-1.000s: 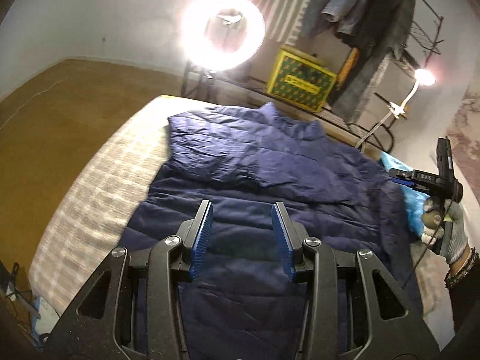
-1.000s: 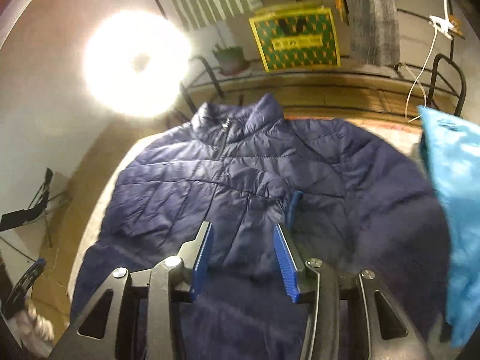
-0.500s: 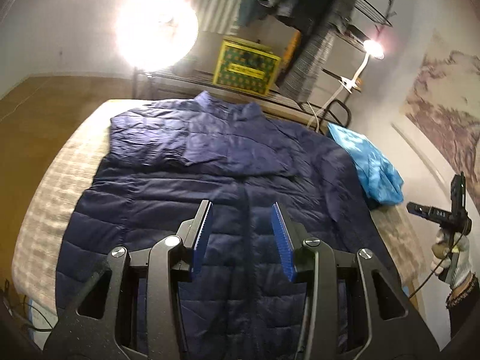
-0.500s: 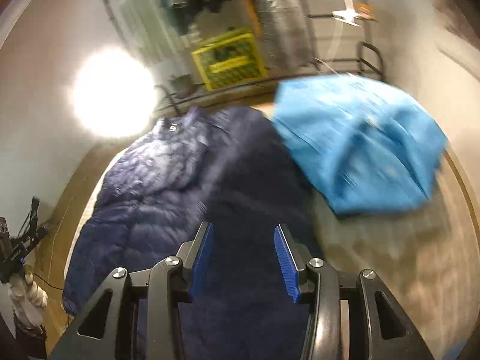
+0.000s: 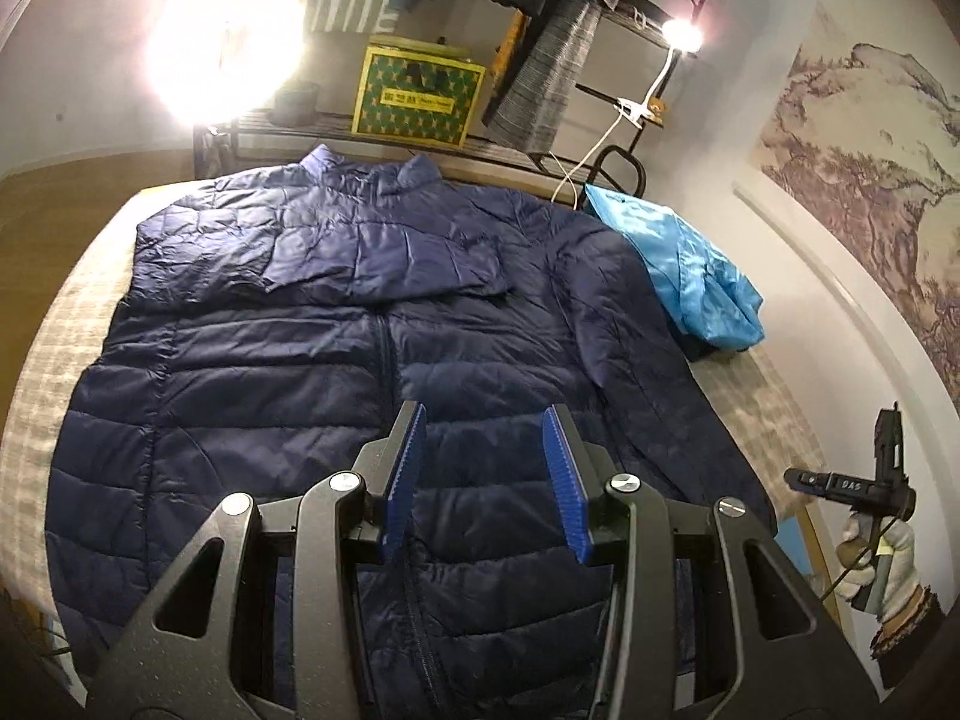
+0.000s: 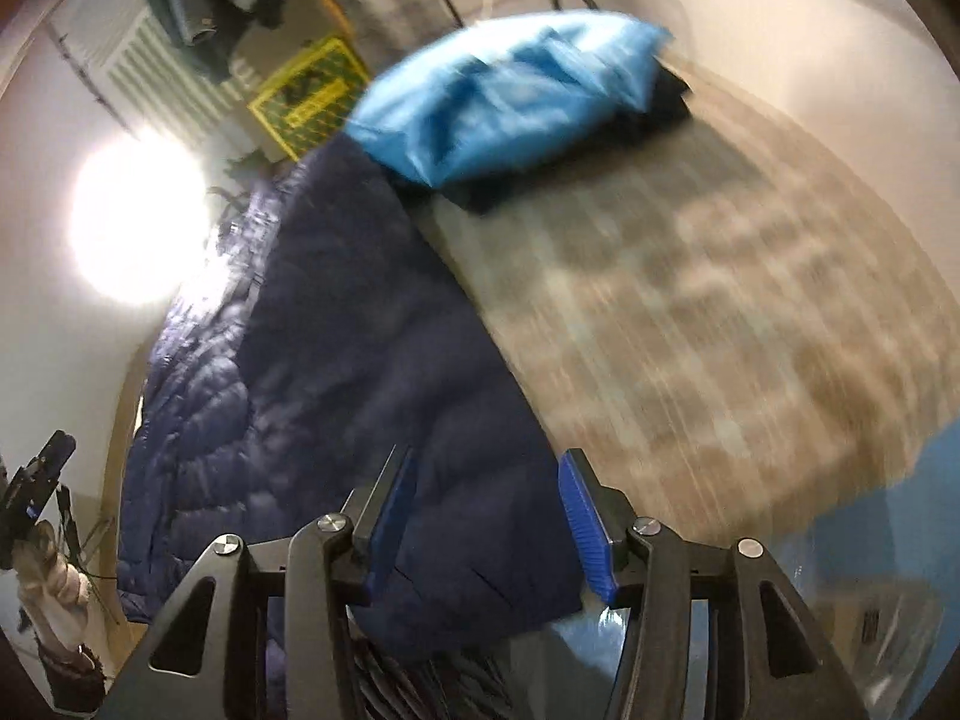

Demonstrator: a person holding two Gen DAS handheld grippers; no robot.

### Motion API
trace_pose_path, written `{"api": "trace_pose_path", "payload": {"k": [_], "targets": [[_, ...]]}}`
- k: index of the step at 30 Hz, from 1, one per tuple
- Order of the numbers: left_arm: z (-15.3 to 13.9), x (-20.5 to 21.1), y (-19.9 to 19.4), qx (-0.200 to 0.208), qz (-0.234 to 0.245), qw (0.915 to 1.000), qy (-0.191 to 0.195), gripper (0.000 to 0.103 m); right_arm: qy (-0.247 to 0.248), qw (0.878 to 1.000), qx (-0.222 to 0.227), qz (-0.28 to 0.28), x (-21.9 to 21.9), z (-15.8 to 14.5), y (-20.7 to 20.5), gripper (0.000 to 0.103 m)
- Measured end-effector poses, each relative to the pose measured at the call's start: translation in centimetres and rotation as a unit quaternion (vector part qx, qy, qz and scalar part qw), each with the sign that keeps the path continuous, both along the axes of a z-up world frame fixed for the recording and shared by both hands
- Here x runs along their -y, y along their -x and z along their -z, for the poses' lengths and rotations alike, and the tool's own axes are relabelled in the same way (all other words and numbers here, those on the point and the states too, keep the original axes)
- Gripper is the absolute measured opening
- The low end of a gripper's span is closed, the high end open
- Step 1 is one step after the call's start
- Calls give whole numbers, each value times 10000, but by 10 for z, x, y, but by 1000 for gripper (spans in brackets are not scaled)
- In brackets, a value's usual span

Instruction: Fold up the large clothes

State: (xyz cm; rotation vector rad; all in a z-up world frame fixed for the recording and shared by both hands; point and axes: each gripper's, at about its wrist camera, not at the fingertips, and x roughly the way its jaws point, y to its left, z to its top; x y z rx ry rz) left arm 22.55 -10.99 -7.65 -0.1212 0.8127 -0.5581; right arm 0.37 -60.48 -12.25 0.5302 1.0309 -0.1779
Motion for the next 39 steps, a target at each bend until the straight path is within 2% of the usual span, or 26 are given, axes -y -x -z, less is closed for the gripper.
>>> {"api": "trace_pose_path", "payload": {"k": [5,11,13,15,17,18,22,26,30,35,39], "targets": [[2,2,1,-32,21,10000,-33,41,85,9995,-306,40,0,20,9,52],[1,0,-1,-11,-7,10000,-50,42,110,9986,-502,-99,-6,35,6,46],[1,-2,-2,-12,-24,10000,-33,41,209,9982,-534,-168,-10,34,5,35],[0,-2,-2,0,-36,10000,-39,41,151,9981,-568,-194,-10,34,3,15],[0,-3,-3,5,-38,10000,-49,41,129,9983,-520,-217,-10,31,4,4],[0,-3,-3,-2,-34,10000,-53,41,132,9985,-486,-219,-11,28,5,3],[1,-5,-7,-26,-38,9999,-104,41,119,9995,-185,-233,-15,6,7,1],[3,-7,-13,-110,-76,9999,1,41,-195,9988,299,-335,-23,-28,2,1],[3,-11,-16,-99,-119,9999,62,41,-554,9926,899,-598,-45,-67,-19,0],[4,-25,-20,-141,-304,9993,173,41,-754,9776,1432,-1344,-107,-105,-64,0],[7,-44,-21,-229,-560,9978,252,41,-961,9585,1568,-2179,-178,-107,-109,0]]}}
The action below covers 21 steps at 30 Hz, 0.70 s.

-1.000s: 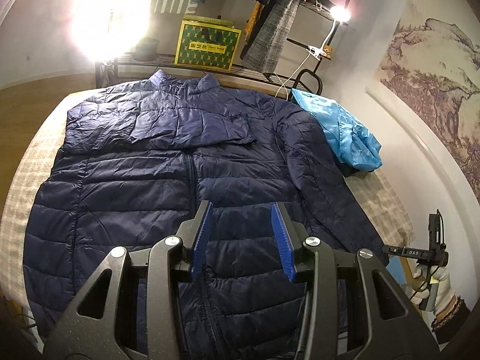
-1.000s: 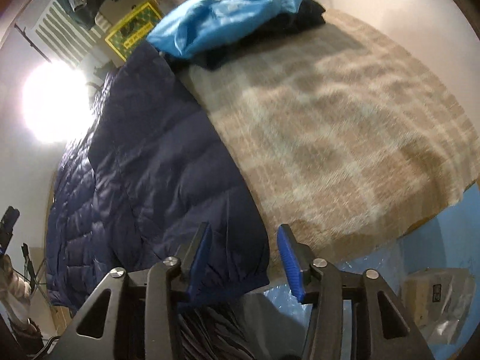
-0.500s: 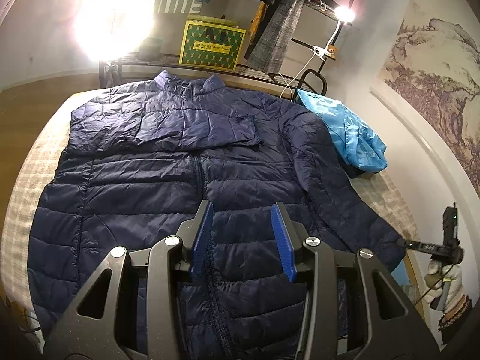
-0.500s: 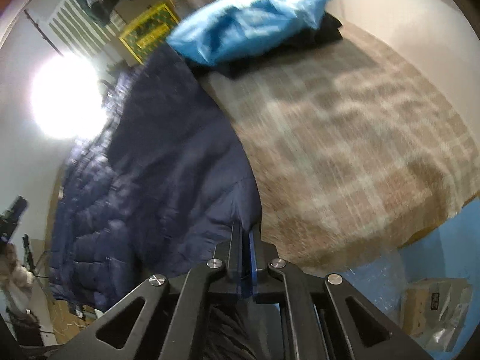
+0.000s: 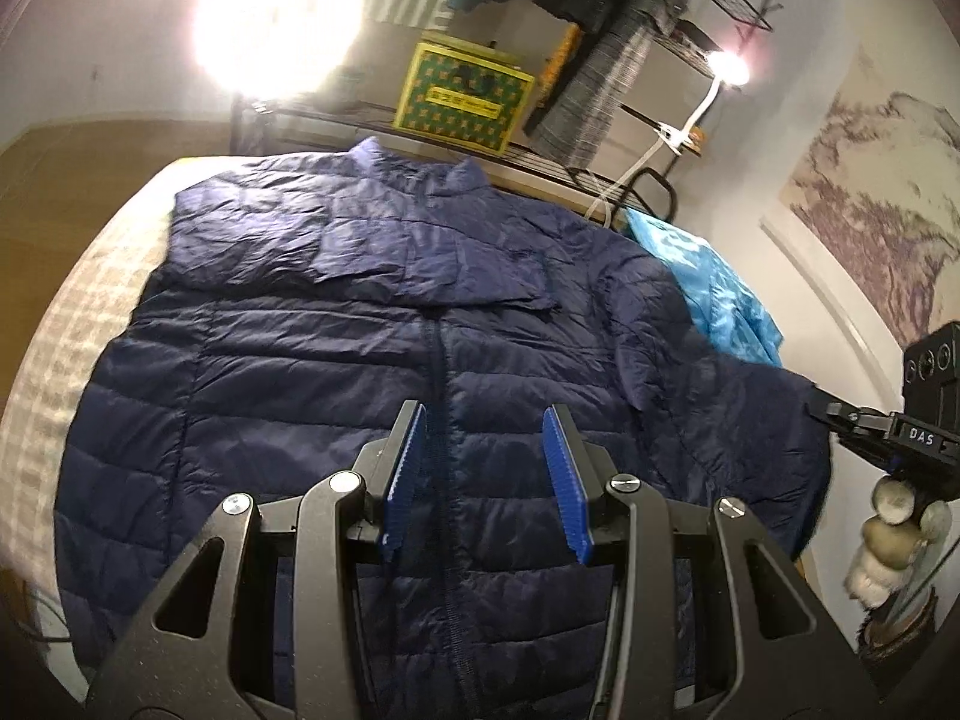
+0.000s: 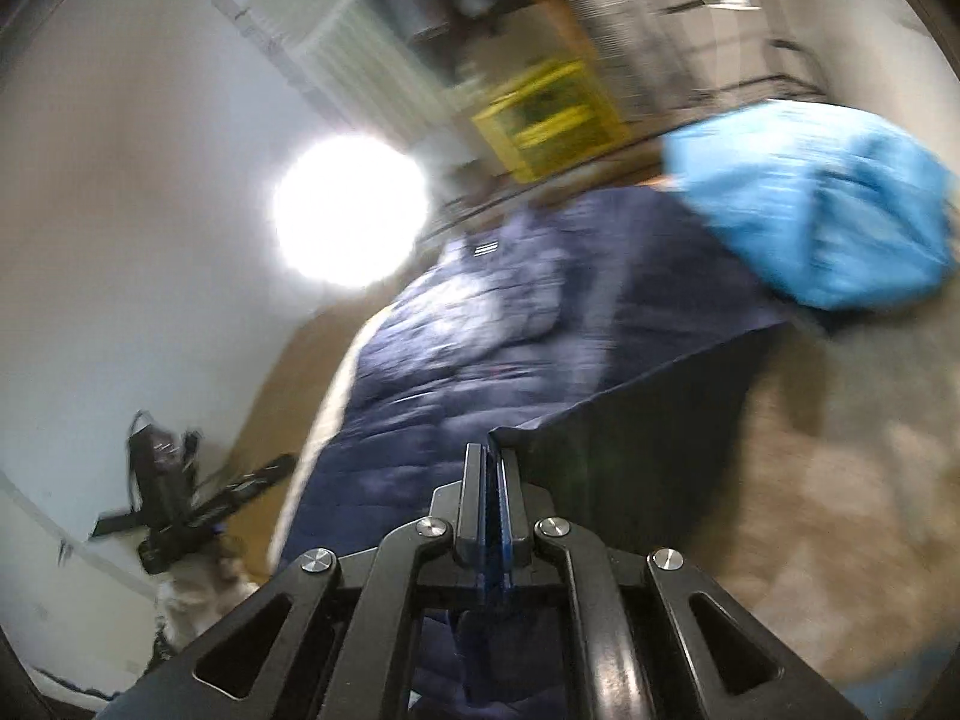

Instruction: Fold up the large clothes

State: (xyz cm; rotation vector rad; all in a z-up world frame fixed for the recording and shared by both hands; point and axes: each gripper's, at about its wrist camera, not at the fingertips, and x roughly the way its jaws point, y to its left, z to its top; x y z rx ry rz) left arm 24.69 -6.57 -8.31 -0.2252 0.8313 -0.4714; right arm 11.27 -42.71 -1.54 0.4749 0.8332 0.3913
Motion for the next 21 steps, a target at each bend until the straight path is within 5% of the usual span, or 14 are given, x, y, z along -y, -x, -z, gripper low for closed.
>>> {"api": "trace_pose_path", "payload": {"k": [7,13,15,17,21], "targets": [[9,-38,-2,-177,-480,9987,13,41,117,9965,-408,-716,-91,59,-62,0],[26,-53,-9,-473,-740,9960,183,41,349,9927,-771,-859,-116,104,-82,3],[36,-52,-12,-643,-741,9946,345,41,373,9915,-807,-953,-118,109,-85,14],[45,-48,-14,-832,-657,9930,522,41,298,9915,-785,-993,-117,109,-84,44],[61,-18,-17,-1119,-220,9919,566,41,122,9944,-463,-945,-97,87,-70,48]]}}
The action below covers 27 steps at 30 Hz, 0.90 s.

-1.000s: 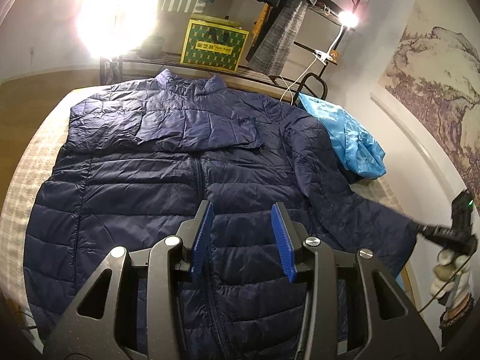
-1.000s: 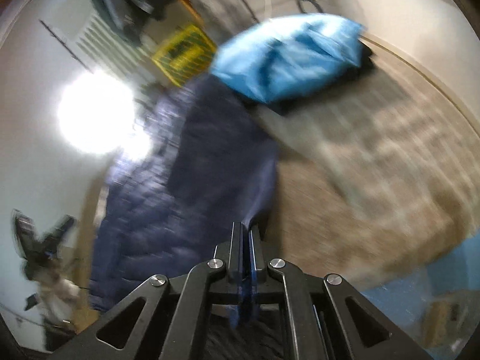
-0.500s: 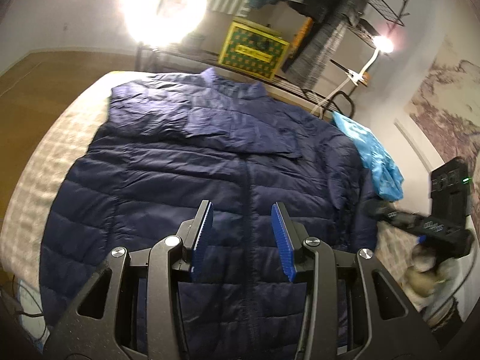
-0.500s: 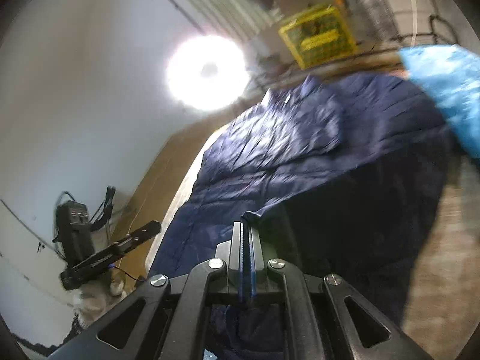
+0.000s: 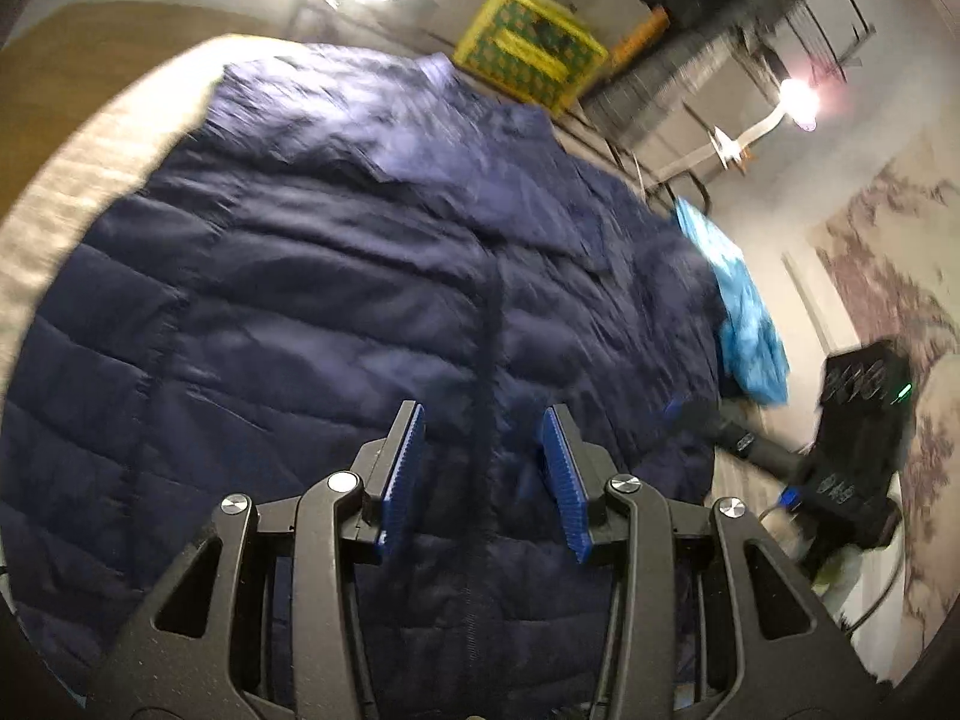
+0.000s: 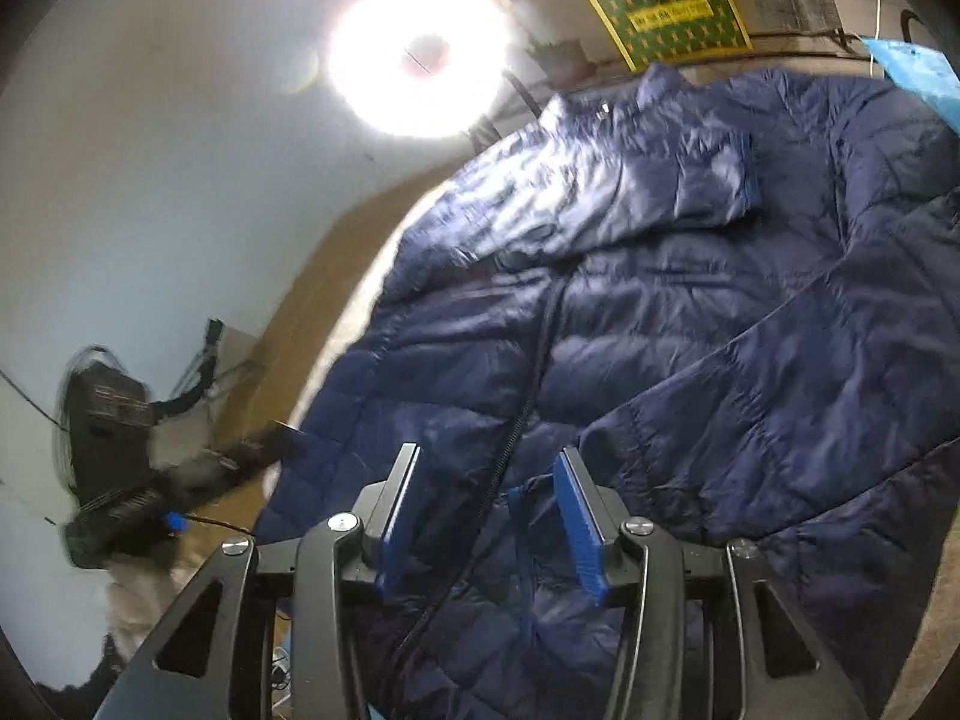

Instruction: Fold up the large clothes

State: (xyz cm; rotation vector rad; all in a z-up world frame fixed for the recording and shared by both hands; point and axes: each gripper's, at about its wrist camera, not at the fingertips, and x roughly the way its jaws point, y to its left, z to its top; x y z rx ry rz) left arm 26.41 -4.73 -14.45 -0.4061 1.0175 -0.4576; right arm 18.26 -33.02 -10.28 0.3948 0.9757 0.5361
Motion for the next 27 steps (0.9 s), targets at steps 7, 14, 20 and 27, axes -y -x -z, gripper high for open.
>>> {"api": "trace_pose_path", "payload": {"k": [7,14,20,27], "targets": [[44,61,-16,-765,646,9945,302,42,428,9960,319,712,66,-28,30,49],[77,86,-29,-1190,586,9900,475,42,620,9856,255,1552,130,-32,61,48],[60,93,-44,-935,793,9921,280,4,712,9807,181,1810,153,-28,71,49],[3,66,-82,-249,625,9977,-38,4,859,9808,44,1747,149,-8,58,48]]}}
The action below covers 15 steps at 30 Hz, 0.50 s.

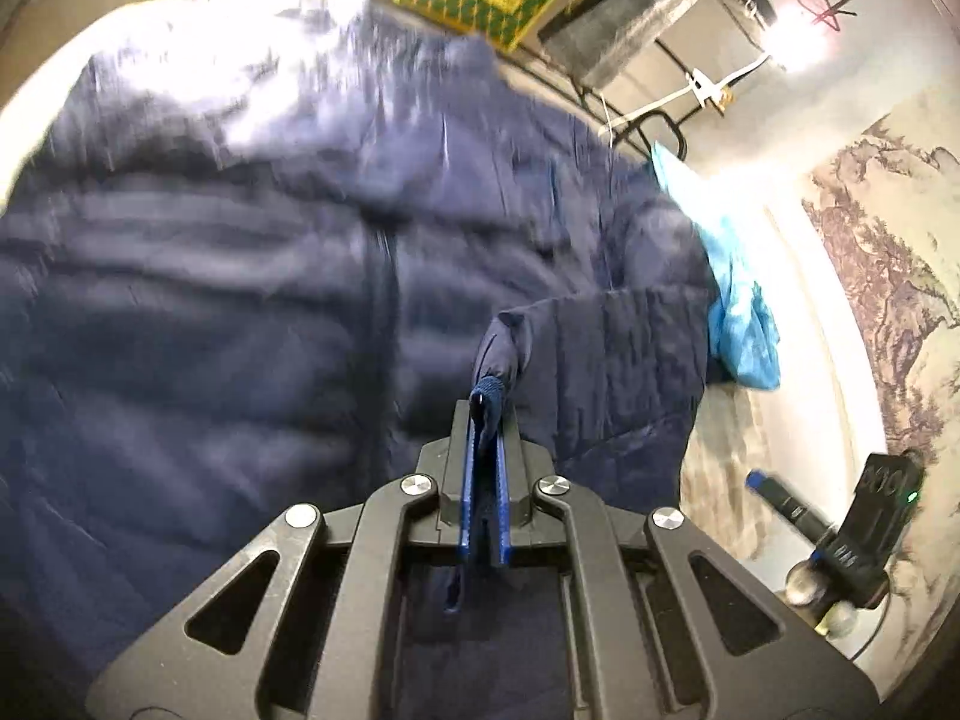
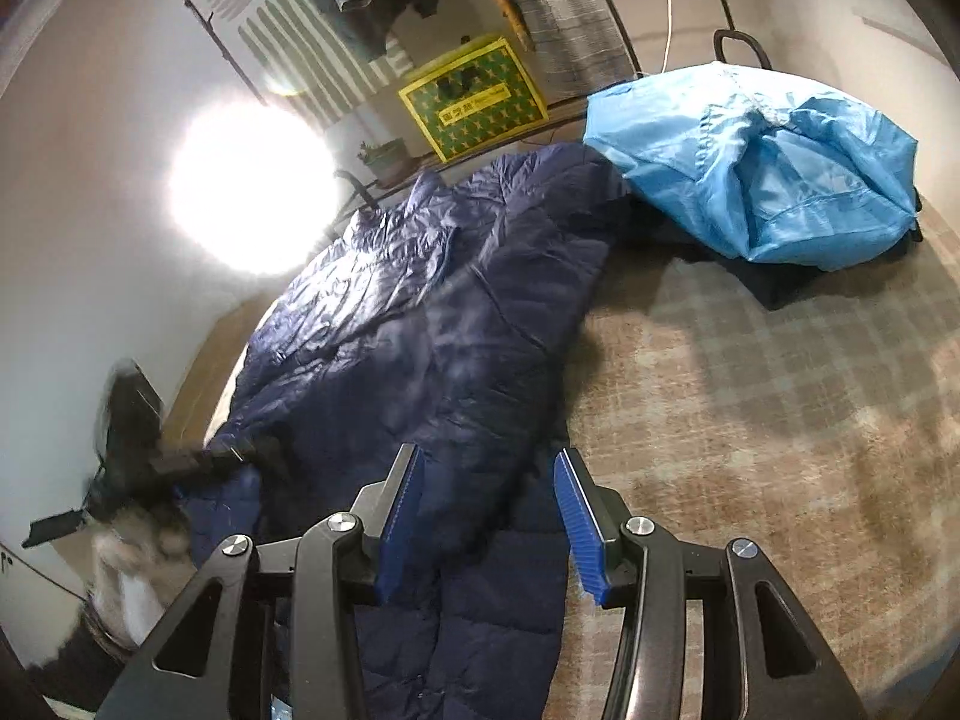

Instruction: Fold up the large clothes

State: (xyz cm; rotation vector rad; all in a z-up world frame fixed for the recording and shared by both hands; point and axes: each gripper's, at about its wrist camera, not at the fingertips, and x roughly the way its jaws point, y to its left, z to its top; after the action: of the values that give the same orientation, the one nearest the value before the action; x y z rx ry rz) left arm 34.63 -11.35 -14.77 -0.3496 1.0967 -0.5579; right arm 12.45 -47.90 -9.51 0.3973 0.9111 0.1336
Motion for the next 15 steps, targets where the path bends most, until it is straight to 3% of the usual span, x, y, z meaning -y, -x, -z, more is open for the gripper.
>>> {"api": "trace_pose_path", "payload": {"k": [7,10,15], "targets": [[-41,-36,-62,710,-383,9950,-580,4,245,9988,-230,-344,-16,24,-32,48],[-38,-49,-94,814,-630,9904,-925,3,485,9972,-282,-500,-25,31,-55,48],[-25,-76,-139,807,-1009,9846,-1177,3,1034,9911,-341,-765,-38,36,-93,48]]}}
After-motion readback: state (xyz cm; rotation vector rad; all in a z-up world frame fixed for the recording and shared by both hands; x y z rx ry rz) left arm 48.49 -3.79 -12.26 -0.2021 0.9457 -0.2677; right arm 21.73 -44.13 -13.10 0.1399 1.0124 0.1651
